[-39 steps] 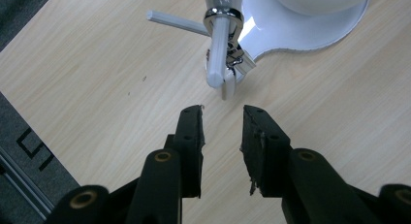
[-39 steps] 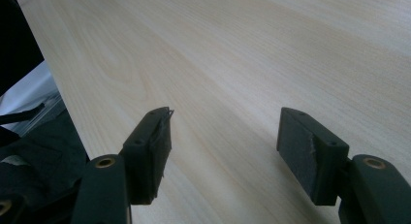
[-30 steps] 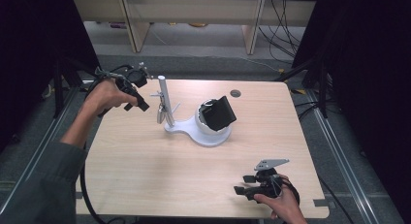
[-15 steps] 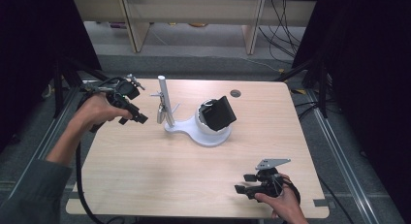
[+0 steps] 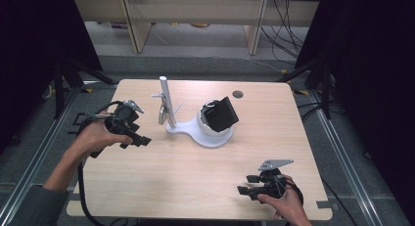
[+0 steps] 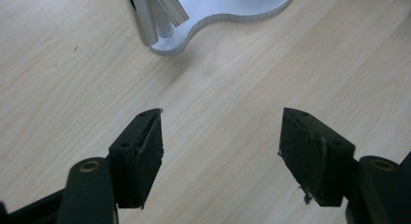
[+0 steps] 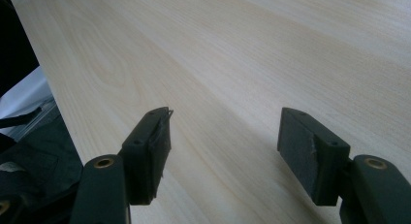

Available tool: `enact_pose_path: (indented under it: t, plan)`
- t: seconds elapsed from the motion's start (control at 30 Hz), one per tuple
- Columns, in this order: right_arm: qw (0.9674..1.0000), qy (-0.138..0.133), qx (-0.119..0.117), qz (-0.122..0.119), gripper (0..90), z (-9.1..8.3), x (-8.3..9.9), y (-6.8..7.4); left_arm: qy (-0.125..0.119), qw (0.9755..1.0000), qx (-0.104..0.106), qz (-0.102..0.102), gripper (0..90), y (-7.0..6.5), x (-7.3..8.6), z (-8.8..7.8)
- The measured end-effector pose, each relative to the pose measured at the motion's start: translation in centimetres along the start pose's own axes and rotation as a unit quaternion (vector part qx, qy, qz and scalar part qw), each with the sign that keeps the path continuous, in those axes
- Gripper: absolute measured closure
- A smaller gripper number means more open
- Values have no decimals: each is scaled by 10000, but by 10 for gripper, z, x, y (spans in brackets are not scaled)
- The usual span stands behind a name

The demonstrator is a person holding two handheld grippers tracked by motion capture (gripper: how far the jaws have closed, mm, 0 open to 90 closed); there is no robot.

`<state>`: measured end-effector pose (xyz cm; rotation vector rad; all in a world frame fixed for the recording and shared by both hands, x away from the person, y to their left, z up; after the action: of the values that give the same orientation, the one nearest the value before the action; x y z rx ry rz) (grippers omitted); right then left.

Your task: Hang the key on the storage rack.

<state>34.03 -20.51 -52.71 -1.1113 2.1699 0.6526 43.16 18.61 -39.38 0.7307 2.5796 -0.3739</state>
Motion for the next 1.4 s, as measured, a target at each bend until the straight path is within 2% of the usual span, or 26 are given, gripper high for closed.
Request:
enact_pose_path:
  t: [0.03,0.13,0.17,0.2,0.23,0.27,0.3,0.37,0.4,0.5,0.53,0.57,0.6,0.63,0.67,0.7,0.77,0.9,1.0,1.07,1.1,1.13,1.17,1.2,1.3,1.4]
  plan:
    - [10000,22,4,95,372,0,0,1,4,10000,20,13,309,-1,2,1]
    - [10000,43,-17,42,371,0,-1,3,-68,9999,73,70,293,-6,11,6]
    - [10000,32,-16,-48,370,1,-1,2,-69,9999,108,56,286,-8,14,8]
    - [10000,50,-11,68,370,0,-1,4,-100,9998,116,104,280,-10,17,10]
    - [10000,24,11,-46,370,1,-1,3,-126,9998,128,119,273,-11,19,11]
    - [10000,26,14,-50,370,1,-2,3,-131,9997,150,130,268,-14,22,13]
    - [10000,37,0,48,370,0,-2,4,-152,9997,184,80,265,-16,25,14]
    - [10000,30,10,-34,369,1,-1,3,-183,9994,218,181,260,-19,31,18]
    - [10000,24,40,-17,369,1,-1,3,-202,9994,229,140,250,-21,34,21]
    - [9999,7,-82,68,369,2,-2,6,-199,9993,239,189,248,-23,39,24]
    - [10000,-15,-95,-10,368,2,-2,6,-228,9993,233,173,248,-25,42,26]
    - [10000,52,-15,18,368,1,-2,7,-185,9993,236,231,245,-25,44,26]
    - [10000,28,2,-67,368,1,-2,5,-273,9991,248,220,244,-27,47,29]
    - [10000,37,6,-70,368,1,-2,5,-226,9991,250,268,243,-28,50,29]
    - [10000,39,7,-67,368,1,-2,5,-287,9990,246,245,242,-29,51,30]
    - [10000,66,7,34,368,1,-2,6,-248,9989,248,309,241,-29,52,30]
    - [10000,31,-50,-33,368,1,-2,6,-386,9985,239,294,232,-32,58,34]
    - [10000,-1,-92,-3,367,2,-2,6,-345,9985,255,352,226,-34,67,40]
    - [10000,30,-57,66,365,1,-2,7,-189,9989,199,382,225,-35,76,47]
    - [10000,-20,-87,-7,364,1,-3,7,-320,9986,231,346,224,-36,80,51]
    - [10000,11,-1,-52,364,1,-3,5,-251,9986,215,422,223,-36,82,51]
    - [10000,16,1,-42,364,1,-3,6,-362,9986,165,339,223,-37,85,53]
    - [10000,-1,-84,-5,363,2,-3,7,-348,9984,111,431,223,-37,87,54]
    - [10000,14,26,-62,363,1,-2,5,-356,9984,83,432,222,-38,90,56]
    - [10000,25,14,-67,362,2,-3,6,-465,9977,152,465,221,-40,96,59]
    - [10000,31,16,-74,360,1,-3,6,-581,9975,164,379,221,-45,104,64]
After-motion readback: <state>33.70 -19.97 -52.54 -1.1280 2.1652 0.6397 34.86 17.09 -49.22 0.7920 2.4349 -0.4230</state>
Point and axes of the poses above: each handheld gripper's, and its own axes: z roughly forward along the jaws, x roughly out of its underside, y roughly to its left, the point moved 5 cm from there along z, roughly forward along the jaws, and after that the axes turned 15 degrees about -z, right-handed, at the moved point
